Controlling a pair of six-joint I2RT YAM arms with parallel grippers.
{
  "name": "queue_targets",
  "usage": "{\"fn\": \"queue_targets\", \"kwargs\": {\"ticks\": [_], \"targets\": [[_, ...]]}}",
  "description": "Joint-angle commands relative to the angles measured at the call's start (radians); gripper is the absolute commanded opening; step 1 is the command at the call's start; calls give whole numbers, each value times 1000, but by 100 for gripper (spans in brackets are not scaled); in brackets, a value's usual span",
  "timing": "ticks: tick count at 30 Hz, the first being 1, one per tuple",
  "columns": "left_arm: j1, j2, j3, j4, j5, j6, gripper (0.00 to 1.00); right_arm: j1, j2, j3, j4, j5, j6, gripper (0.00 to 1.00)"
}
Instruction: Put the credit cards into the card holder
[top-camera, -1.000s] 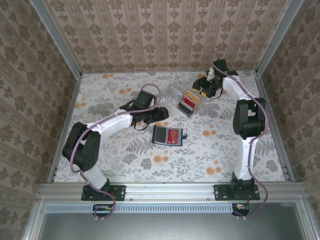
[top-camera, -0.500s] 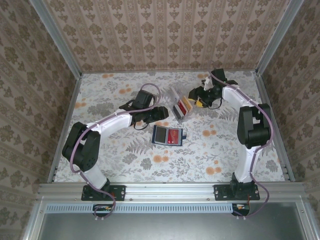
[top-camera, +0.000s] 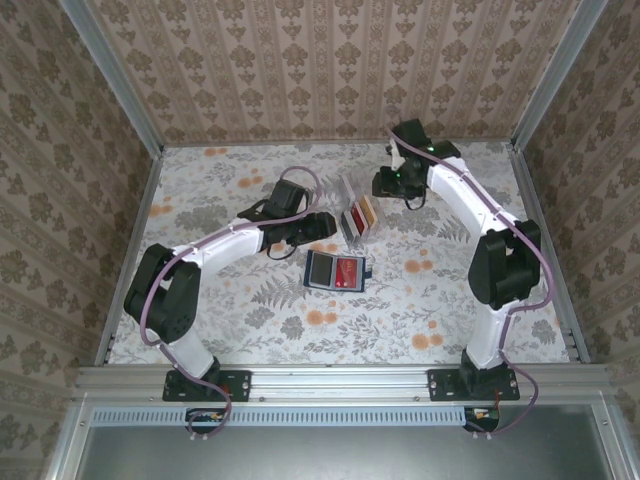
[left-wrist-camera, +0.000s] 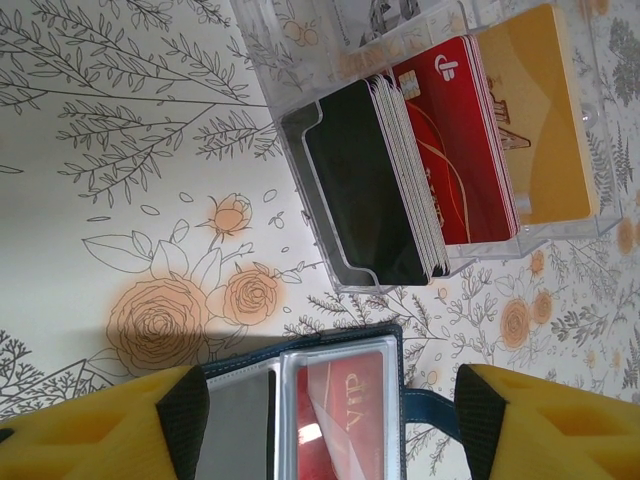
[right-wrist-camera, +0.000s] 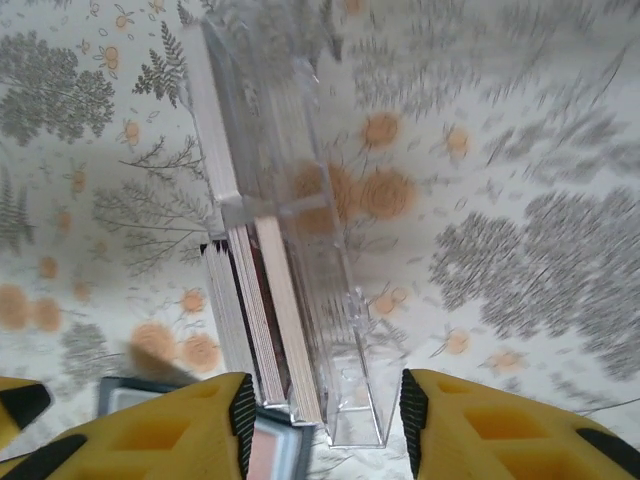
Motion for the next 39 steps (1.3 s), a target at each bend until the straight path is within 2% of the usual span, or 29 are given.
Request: {"fn": "queue_targets", "kwargs": {"ticks": [1, 12, 31, 39], "targets": [[12, -49, -30, 17, -14, 9, 73, 99, 87, 91, -158, 281, -111, 44], [32, -100, -85, 22, -58, 6, 94, 212, 254, 246, -245, 468, -137, 41], [66, -135, -140, 47, -61, -20, 94, 246, 349, 278, -271, 594, -129, 40], [66, -135, -145, 49, -56, -26, 94, 253, 345, 275, -275, 709, -121, 39]]}}
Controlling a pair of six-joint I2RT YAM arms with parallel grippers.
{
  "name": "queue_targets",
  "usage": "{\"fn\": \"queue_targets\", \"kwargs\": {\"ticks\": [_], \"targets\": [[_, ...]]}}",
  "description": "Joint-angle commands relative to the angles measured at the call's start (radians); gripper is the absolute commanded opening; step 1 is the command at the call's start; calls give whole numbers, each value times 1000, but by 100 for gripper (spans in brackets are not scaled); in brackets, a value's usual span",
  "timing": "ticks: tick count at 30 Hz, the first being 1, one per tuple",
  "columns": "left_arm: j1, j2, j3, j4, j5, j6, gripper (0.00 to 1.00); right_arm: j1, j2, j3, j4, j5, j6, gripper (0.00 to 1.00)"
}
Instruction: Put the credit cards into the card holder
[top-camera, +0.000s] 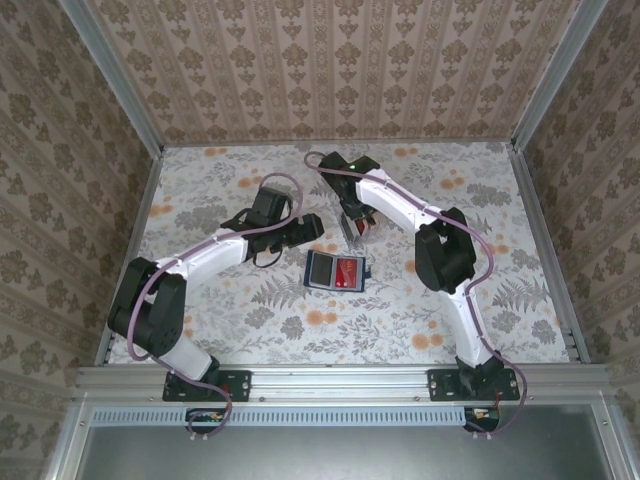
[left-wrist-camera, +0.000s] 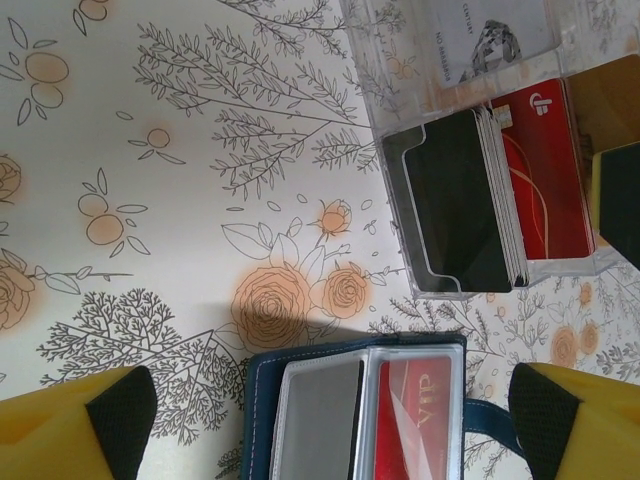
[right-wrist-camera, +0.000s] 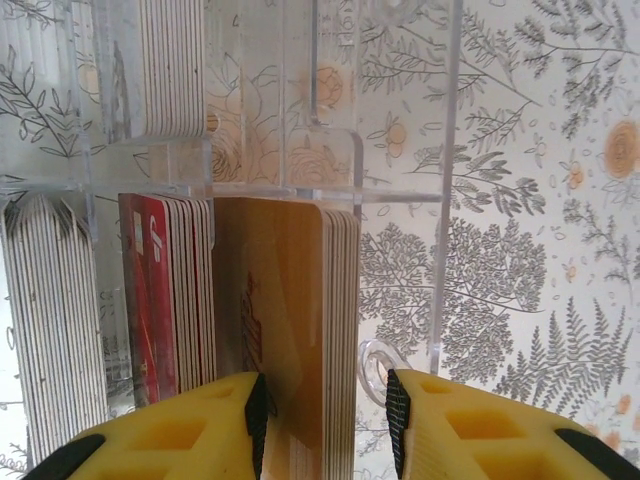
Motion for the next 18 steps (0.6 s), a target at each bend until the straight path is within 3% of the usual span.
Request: {"fn": "queue_targets", "kwargs": {"ticks": [1, 18], "targets": [[5, -25, -6, 12, 3, -15, 94, -2, -3, 23, -41, 98, 5, 39], [7, -11, 0, 13, 14, -21, 93, -1, -43, 13, -32, 108, 3, 31]]}}
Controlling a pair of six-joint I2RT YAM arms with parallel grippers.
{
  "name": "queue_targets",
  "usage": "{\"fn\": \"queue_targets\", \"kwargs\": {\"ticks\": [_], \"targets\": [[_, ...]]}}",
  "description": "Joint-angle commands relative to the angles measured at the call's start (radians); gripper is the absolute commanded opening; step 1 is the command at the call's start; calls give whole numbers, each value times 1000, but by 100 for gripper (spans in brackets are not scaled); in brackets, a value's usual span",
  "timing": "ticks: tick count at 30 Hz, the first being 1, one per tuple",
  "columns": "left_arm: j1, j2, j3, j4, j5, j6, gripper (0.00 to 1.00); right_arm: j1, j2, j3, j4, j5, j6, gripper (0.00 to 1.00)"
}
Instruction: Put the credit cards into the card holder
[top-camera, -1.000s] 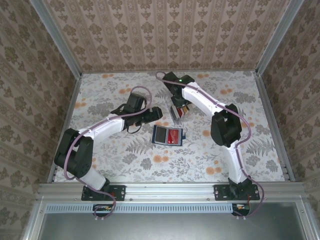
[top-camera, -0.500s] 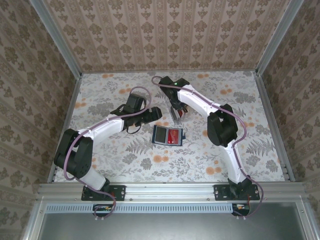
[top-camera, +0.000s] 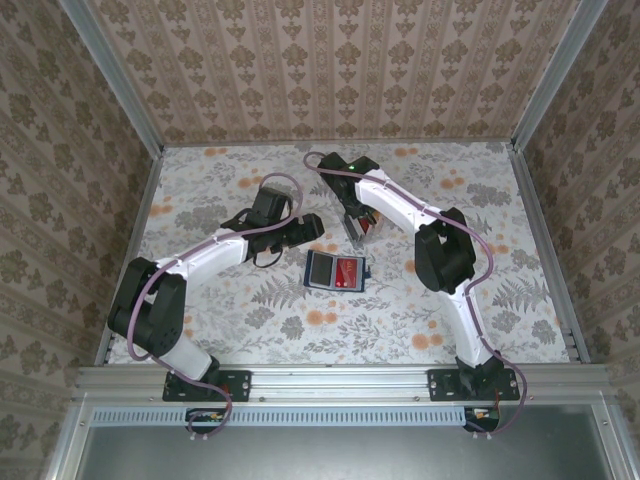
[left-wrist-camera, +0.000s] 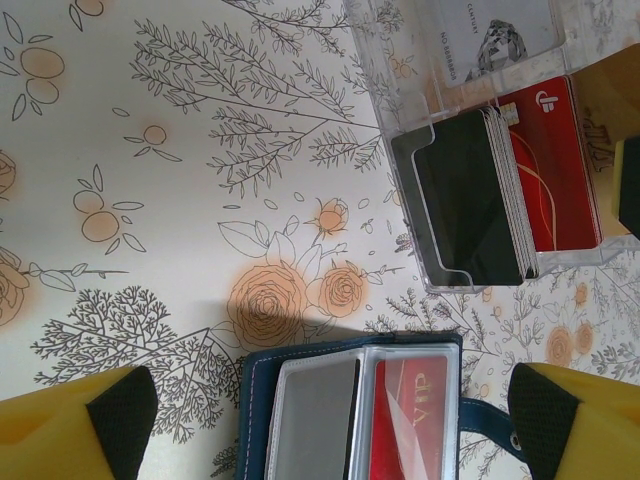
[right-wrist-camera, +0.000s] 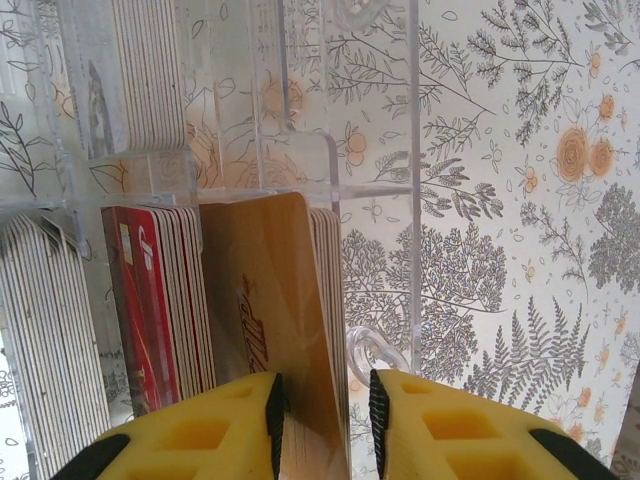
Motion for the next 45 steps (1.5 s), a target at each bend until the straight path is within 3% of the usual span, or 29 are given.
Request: {"fn": "queue_targets", "kwargs": {"ticks": [1, 25, 33, 45], "targets": [[7, -11, 0, 12, 12, -12, 93, -3, -44, 12, -32, 50, 4, 31], [7, 4, 15, 15, 31, -19, 93, -3, -89, 15, -46, 31, 11, 19], [5, 5, 19, 14, 39, -23, 93, -4, -128, 9, -62, -73, 30, 12], [7, 4, 26, 9, 51, -28, 90, -23, -294, -75, -2, -340, 145, 3]]}}
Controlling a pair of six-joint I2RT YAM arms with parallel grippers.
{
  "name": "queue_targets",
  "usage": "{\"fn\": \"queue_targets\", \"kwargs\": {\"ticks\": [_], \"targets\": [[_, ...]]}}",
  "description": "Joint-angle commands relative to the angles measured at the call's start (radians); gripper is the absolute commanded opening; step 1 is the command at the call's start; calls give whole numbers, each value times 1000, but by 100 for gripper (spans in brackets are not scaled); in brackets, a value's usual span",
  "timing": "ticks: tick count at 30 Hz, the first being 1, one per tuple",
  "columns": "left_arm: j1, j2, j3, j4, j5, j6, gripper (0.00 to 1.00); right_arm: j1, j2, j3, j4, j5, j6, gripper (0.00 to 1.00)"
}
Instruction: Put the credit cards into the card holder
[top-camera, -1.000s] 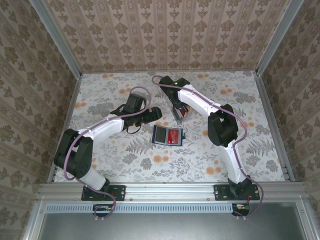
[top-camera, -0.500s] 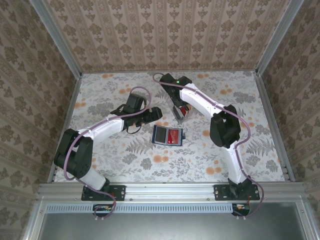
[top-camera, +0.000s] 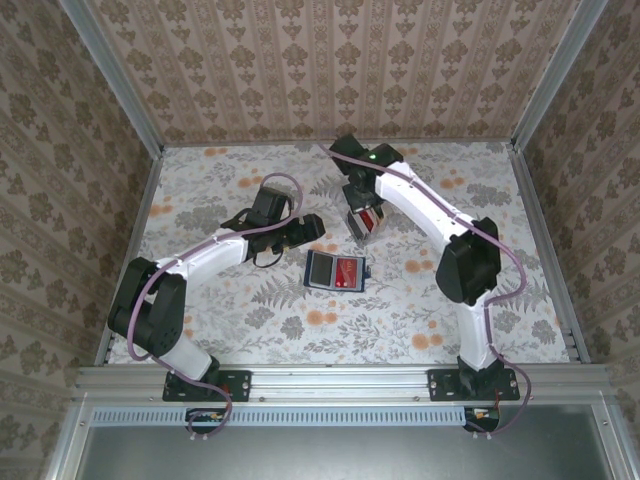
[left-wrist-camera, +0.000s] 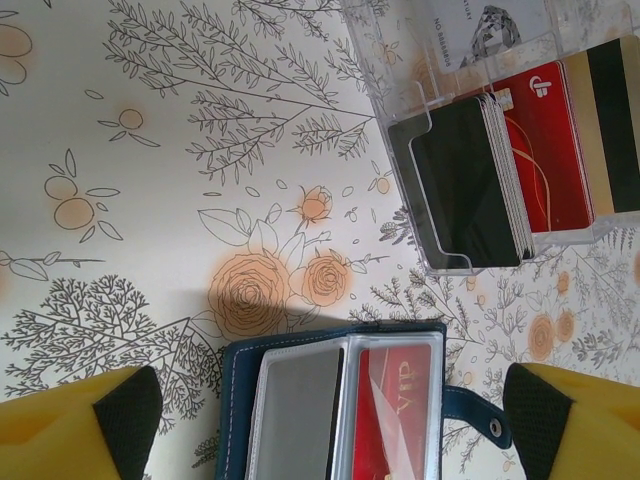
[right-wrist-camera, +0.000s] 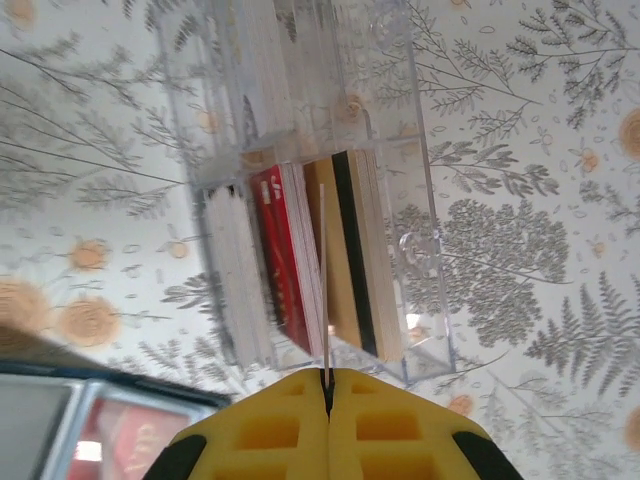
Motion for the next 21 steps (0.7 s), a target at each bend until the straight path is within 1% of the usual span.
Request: {"fn": "queue_targets", "kwargs": {"ticks": [1, 4, 7, 10, 12, 15, 18, 21], "targets": [[7, 4, 25, 9, 13, -14, 90, -10, -102, -59, 30, -104, 82, 3], [7, 6, 24, 1, 15, -9, 87, -14, -179, -157, 103, -164, 151, 2], [12, 17, 21, -22, 24, 3, 84, -15, -264, -300, 207, -230, 254, 1], [20, 32, 11, -37, 49, 9, 80, -12, -353, -477, 350, -307, 361, 1], [22, 39, -8, -34, 64, 8, 79, -3, -400, -596, 438, -332, 436, 0], [22, 48, -34, -26, 92, 12, 78, 22, -448, -710, 502, -315, 518, 0], [22, 63, -60, -10, 120, 11, 72, 60, -478, -802, 557, -289, 582, 0], [21, 68, -83, 11, 137, 6, 67, 100, -487, -846, 566, -235, 614, 0]]}}
